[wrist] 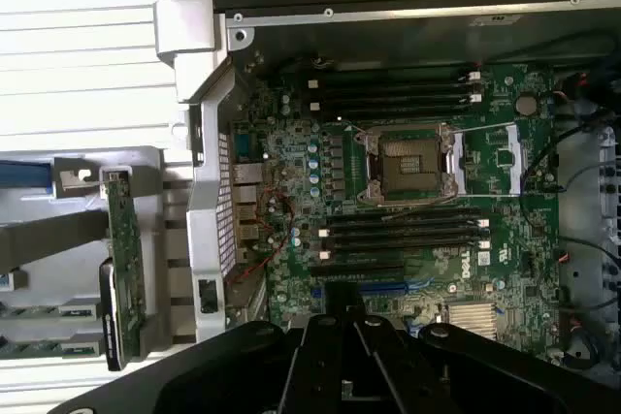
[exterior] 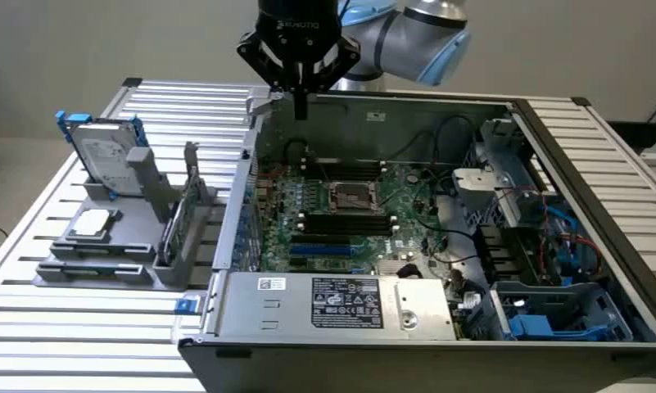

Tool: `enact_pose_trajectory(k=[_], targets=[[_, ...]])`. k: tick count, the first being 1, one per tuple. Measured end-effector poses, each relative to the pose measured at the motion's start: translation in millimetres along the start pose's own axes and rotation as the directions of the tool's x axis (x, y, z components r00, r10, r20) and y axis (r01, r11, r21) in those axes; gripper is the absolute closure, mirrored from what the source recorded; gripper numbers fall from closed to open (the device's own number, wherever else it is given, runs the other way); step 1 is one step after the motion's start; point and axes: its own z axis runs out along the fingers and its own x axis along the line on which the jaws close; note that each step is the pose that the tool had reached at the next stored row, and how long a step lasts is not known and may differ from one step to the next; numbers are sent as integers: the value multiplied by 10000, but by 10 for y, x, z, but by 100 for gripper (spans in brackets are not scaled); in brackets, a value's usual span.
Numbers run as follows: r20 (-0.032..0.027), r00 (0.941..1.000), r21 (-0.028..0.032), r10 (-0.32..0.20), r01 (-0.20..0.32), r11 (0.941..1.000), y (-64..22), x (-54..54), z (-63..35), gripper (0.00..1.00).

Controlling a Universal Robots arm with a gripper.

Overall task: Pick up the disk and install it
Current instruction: 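Reach for the disk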

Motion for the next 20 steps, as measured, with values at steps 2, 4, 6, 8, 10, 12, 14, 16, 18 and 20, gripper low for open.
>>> enact_pose_trajectory(k=[2, 4, 6, 8, 10, 12, 14, 16, 18, 20], targets=[[0, 10000, 0, 0, 0, 10000, 0, 0, -3, 89], [0, 10000, 0, 0, 0, 10000, 0, 0, -6, 89], [0, 10000, 0, 0, 0, 10000, 0, 0, -9, 89], [0, 10000, 0, 0, 0, 10000, 1, 0, -12, 89], [0, 10000, 1, 0, 0, 10000, 1, 0, -15, 89], [0, 10000, 1, -1, 1, 10000, 5, 5, -18, 89], [-1, 10000, 2, -1, 1, 10000, 48, 64, -18, 89], [-1, 10000, 2, -1, 1, 10000, 91, 139, -17, 89], [0, 10000, 0, 1, -1, 10000, 131, 231, -15, 89], [1, 10000, -1, 0, 0, 10000, 163, 324, -13, 89]])
